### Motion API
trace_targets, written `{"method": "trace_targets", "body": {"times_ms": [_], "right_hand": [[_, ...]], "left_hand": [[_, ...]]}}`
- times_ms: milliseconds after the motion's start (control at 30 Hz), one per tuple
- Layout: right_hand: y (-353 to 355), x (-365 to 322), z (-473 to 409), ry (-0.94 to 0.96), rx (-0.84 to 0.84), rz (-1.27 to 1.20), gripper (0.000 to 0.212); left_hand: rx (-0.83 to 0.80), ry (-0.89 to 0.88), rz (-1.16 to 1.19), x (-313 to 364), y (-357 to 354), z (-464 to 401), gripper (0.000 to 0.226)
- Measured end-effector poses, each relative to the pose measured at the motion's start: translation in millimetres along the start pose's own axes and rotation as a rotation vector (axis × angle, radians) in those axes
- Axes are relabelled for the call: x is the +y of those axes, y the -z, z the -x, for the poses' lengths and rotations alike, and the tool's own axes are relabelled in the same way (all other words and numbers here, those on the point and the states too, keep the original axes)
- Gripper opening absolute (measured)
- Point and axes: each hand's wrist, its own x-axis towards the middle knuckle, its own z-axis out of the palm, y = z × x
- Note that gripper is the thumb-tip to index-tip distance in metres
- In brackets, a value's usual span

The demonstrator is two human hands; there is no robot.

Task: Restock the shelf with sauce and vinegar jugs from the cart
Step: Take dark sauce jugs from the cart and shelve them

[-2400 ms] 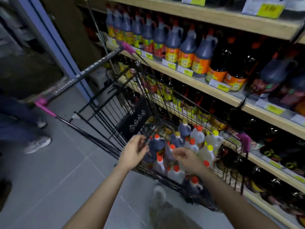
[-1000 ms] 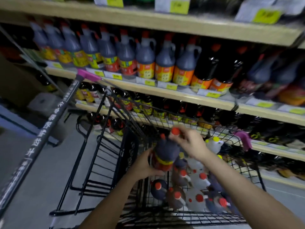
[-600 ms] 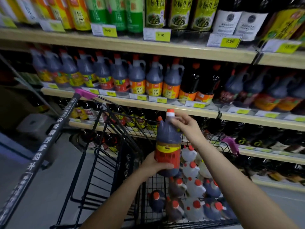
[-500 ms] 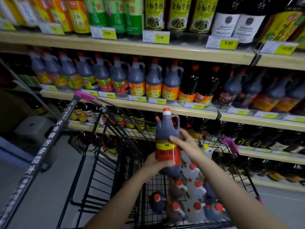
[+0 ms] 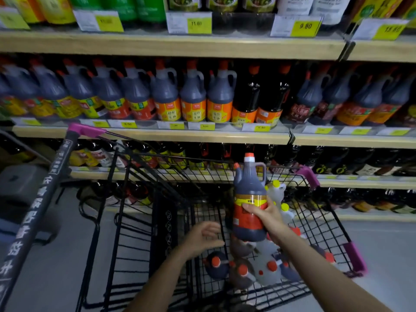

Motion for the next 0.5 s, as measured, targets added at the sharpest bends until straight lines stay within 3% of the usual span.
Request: {"method": "trace_targets", "body": {"times_ms": [100, 200, 300, 500], "right_hand": [[14, 24, -1, -0.028, 0.037, -0.002, 0.056], [24, 50, -3, -0.067, 0.098, -0.002, 0.061], [28, 72, -5, -0.104, 0.144, -0.022, 0.075], [35, 94, -5, -0.111, 0.166, -0.035, 0.082]], "left_hand": [[-0.131, 0.112, -0.142, -57, -8, -8, 0.039], [-0.202, 0.147, -0.262, -96, -19, -20, 0.051], [-0.179, 0.098, -0.343, -109, -28, -34, 0.059], [0.017, -0.018, -0.355, -109, -30, -54, 0.028]]}}
